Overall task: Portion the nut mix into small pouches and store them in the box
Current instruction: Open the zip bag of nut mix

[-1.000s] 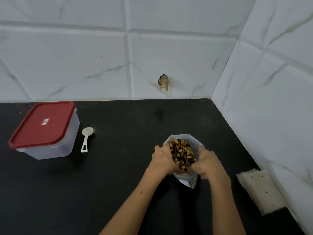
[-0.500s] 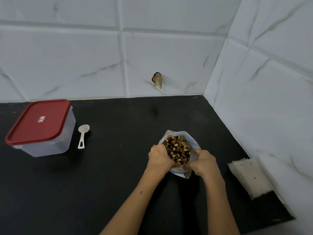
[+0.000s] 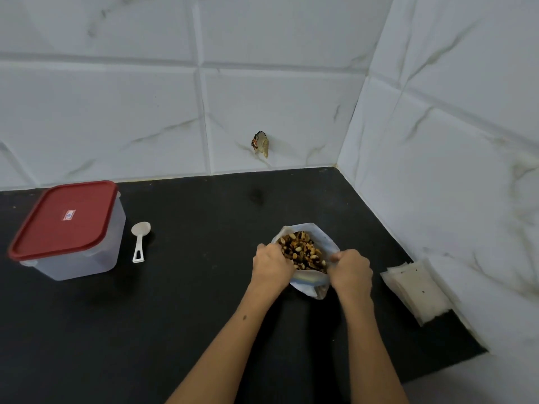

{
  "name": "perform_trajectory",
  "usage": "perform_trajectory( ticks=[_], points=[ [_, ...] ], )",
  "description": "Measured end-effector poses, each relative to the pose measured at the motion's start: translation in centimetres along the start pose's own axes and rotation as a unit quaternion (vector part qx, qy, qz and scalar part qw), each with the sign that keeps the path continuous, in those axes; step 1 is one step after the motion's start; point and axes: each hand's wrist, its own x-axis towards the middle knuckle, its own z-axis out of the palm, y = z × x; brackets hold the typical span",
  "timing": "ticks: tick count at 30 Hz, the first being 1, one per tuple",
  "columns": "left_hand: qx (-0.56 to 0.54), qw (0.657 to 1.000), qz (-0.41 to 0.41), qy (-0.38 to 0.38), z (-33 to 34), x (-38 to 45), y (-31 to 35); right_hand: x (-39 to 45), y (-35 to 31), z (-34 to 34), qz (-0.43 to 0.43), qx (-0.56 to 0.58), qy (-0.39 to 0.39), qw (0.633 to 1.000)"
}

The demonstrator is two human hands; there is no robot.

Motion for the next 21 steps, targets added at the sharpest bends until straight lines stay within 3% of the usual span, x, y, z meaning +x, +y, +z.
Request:
perform_trajectory(
  ticks=[7, 13, 17, 21],
  points=[
    [0.15, 0.984, 0.084, 0.053, -0.1, 1.3, 1.7, -0.3, -0.5, 0.9, 0.017, 0.014, -0.017, 1.0],
    [0.268, 0.959, 0.092, -0.021, -0.5, 4.4, 3.3, -1.3, -0.7, 1.1, 0.034, -0.041, 0.004, 0.999],
    [0.259, 0.96, 0.086, -0.053, -1.1, 5.2, 3.0, -1.3, -0.6, 1.0, 0.053, -0.023, -0.013, 0.998],
    [0.167, 0.977, 0.094, -0.096, -1.9, 5.1, 2.1, -1.4, -0.3, 0.9, 0.021, 0.037, -0.005, 0.999]
  ],
)
